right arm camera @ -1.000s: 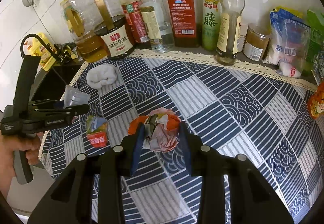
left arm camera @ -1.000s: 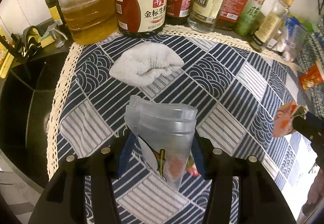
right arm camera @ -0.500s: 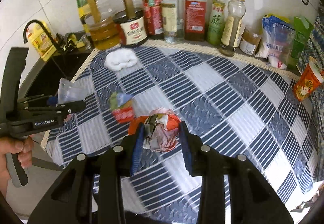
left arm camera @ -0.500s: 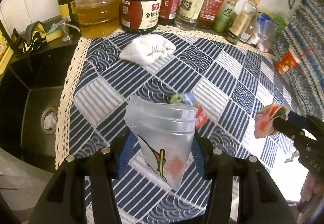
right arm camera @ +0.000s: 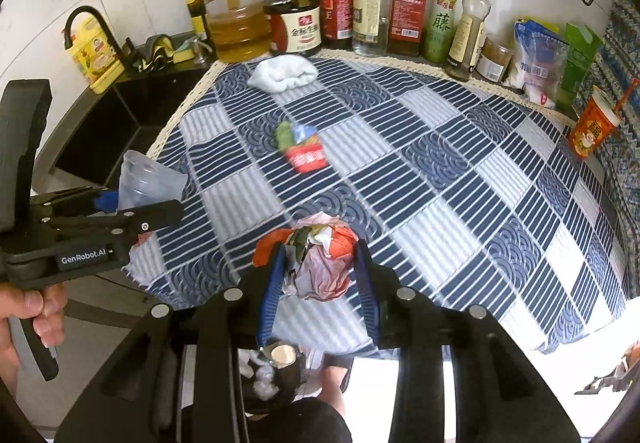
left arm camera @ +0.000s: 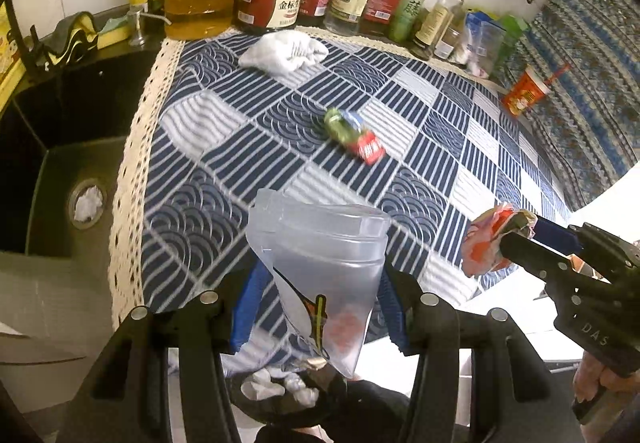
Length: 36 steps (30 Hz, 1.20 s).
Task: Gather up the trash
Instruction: 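Carry the cup and wrapper down toward the black bin with both tools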
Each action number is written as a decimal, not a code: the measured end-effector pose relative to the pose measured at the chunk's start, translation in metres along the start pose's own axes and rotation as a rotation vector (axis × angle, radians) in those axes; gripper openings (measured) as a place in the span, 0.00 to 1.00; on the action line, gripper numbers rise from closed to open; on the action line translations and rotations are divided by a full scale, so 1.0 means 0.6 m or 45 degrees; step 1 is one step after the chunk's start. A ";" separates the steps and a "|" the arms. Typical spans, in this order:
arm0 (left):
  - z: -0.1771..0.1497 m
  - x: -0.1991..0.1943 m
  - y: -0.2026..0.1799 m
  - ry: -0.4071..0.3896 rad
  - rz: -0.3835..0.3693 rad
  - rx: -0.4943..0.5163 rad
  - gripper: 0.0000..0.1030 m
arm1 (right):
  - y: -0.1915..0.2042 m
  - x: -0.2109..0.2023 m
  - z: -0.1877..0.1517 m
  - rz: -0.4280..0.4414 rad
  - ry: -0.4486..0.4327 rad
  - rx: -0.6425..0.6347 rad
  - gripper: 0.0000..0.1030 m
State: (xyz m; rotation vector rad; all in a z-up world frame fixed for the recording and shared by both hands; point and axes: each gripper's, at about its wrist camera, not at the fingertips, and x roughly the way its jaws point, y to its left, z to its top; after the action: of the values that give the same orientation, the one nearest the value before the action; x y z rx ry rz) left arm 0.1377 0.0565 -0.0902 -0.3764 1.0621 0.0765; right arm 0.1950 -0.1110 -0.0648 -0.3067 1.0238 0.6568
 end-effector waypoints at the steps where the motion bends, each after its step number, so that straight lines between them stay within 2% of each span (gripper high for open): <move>1: -0.008 -0.004 0.002 0.000 -0.004 0.000 0.49 | 0.008 -0.004 -0.008 -0.001 0.001 0.003 0.35; 9: -0.089 -0.032 0.024 0.016 -0.032 0.002 0.49 | 0.068 -0.027 -0.066 0.005 0.014 0.016 0.35; 19: -0.162 -0.048 0.052 0.045 -0.032 0.002 0.49 | 0.126 -0.031 -0.130 0.023 0.066 0.025 0.35; 36: -0.267 0.007 0.080 0.205 -0.038 -0.076 0.49 | 0.159 0.023 -0.218 0.041 0.232 0.036 0.35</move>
State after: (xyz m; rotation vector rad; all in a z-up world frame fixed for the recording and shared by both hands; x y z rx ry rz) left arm -0.0060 0.0468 -0.1757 -0.4583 1.2148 0.0518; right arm 0.0492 -0.1012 -0.1361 -0.3301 1.2131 0.6511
